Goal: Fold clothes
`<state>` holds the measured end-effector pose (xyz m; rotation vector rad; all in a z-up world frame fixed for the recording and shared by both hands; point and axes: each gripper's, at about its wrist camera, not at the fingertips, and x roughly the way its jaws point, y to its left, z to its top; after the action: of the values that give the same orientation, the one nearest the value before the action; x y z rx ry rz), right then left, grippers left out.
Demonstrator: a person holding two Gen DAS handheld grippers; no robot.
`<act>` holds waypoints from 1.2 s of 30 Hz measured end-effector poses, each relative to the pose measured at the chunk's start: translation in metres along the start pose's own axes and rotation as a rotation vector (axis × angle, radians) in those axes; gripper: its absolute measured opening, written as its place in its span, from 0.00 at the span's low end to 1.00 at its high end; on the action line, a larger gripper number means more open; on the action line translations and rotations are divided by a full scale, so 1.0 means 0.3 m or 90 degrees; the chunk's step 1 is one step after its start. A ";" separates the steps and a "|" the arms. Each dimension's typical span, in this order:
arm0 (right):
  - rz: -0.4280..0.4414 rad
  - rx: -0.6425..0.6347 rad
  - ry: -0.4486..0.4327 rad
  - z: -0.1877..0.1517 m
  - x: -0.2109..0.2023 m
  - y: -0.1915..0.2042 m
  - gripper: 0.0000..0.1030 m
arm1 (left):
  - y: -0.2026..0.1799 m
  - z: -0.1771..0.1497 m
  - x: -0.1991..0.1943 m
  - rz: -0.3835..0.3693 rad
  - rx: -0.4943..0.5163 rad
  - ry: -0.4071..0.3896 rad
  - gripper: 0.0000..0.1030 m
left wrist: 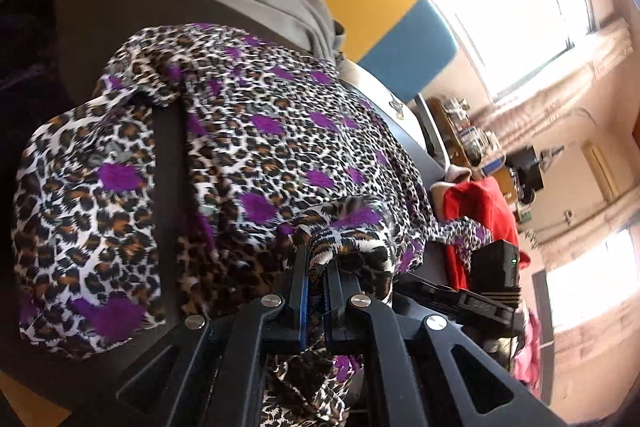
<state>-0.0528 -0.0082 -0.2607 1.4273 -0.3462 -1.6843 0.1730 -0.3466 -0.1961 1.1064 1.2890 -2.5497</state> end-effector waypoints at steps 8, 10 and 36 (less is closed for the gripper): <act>-0.102 -0.159 -0.003 0.054 0.081 0.175 0.08 | -0.056 0.016 -0.017 -0.064 0.039 0.024 0.04; -0.102 -0.170 -0.031 0.048 -0.015 0.180 0.07 | -0.078 0.016 -0.017 -0.081 0.054 0.036 0.04; -0.255 -0.272 -0.042 -0.244 -0.357 0.121 0.43 | -0.078 -0.092 0.013 -0.088 0.042 0.100 0.20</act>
<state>0.0243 0.0747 -0.1874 1.1688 0.2747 -1.9785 0.1771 -0.3105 -0.1935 1.2964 1.3716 -2.6691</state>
